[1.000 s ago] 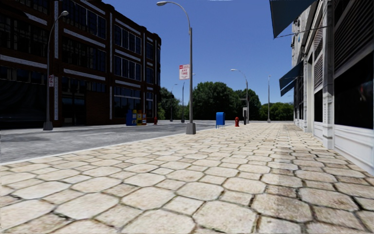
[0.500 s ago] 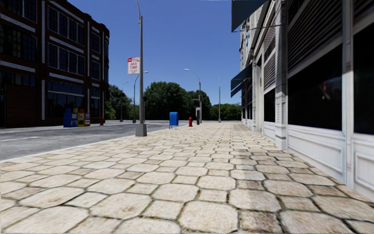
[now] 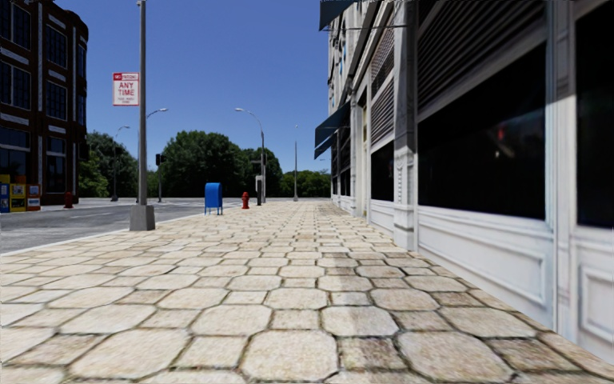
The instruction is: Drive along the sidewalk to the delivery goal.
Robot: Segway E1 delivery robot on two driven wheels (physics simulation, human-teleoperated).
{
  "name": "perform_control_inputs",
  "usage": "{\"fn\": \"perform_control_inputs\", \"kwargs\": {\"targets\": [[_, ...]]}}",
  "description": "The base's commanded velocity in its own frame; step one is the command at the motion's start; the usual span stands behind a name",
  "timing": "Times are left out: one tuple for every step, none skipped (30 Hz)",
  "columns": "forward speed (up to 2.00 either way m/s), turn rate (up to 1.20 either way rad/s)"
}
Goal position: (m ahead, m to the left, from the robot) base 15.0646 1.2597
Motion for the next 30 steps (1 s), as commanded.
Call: {"fn": "perform_control_inputs", "kwargs": {"targets": [[1.59,0.0],[1.6,0.0],[1.6,0.0],[1.6,0.0],[1.6,0.0],[1.61,0.0],[1.61,0.0],[1.61,0.0],[1.61,0.0],[1.61,0.0],[1.61,0.0],[1.61,0.0],[1.61,0.0],[1.61,0.0],[1.61,0.0],[1.62,0.0],[1.62,0.0],[1.73,0.0],[2.0,0.0],[2.0,0.0],[2.0,0.0],[2.0,0.0],[2.0,0.0],[2.0,0.0],[2.0,0.0],[2.0,0.0],[2.0,0.0],[2.0,0.0],[2.0,0.0],[2.0,0.0]]}}
